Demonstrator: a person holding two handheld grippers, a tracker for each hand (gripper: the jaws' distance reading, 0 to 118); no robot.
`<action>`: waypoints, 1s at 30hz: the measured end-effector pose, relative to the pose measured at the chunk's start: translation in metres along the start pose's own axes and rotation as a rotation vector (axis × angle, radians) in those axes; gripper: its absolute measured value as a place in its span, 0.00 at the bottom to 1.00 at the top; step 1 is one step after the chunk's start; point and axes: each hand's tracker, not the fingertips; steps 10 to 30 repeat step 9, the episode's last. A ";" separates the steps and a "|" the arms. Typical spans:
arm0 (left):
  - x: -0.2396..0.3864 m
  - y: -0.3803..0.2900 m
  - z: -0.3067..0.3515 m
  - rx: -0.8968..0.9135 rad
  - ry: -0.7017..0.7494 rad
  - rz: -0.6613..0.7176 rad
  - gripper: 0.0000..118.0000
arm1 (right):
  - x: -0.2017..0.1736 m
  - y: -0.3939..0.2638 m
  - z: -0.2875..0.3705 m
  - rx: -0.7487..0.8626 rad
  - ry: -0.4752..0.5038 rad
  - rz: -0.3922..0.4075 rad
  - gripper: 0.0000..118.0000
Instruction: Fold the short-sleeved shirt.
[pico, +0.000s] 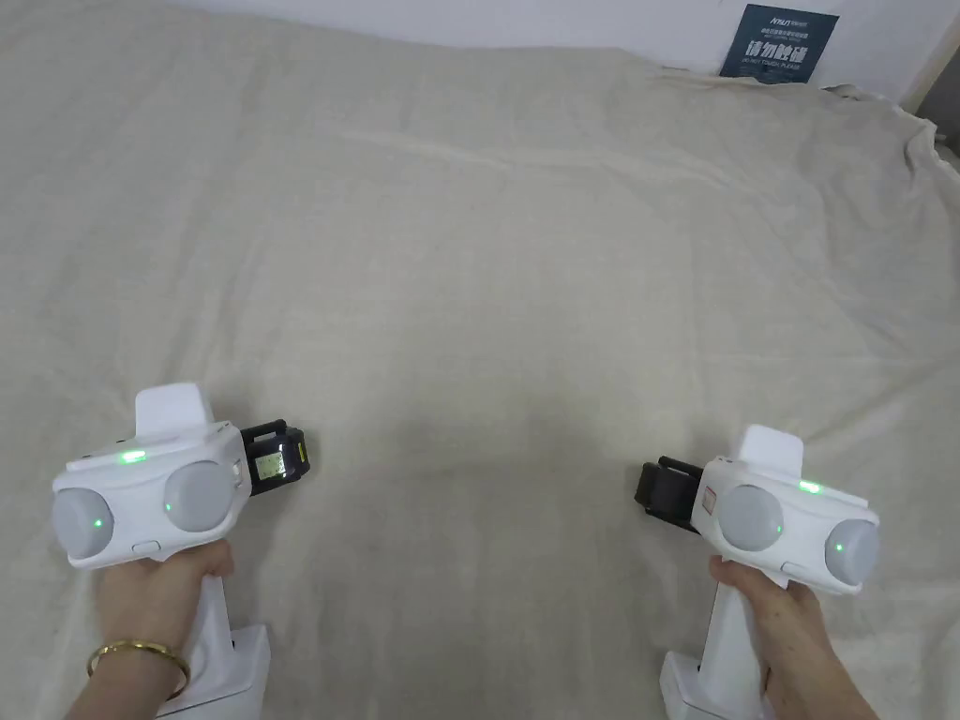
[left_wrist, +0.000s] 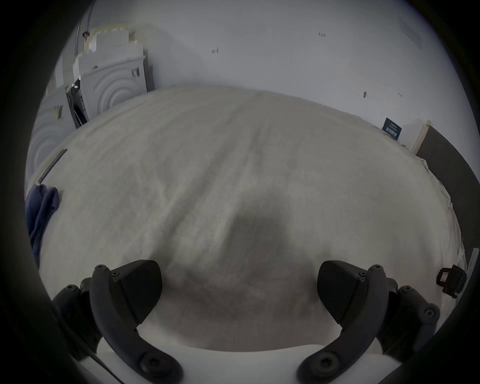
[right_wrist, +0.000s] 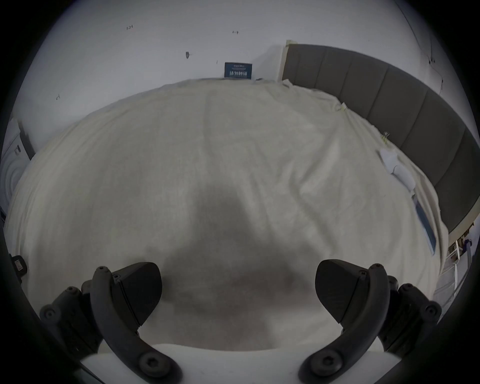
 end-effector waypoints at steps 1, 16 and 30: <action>0.004 -0.001 0.004 0.034 0.007 -0.012 1.00 | 0.003 -0.006 -0.002 0.040 0.015 -0.016 1.00; 0.005 0.003 -0.001 0.003 0.025 -0.021 1.00 | 0.013 -0.006 -0.005 0.015 0.075 -0.075 1.00; 0.005 0.003 -0.001 0.003 0.025 -0.021 1.00 | 0.013 -0.006 -0.005 0.015 0.075 -0.075 1.00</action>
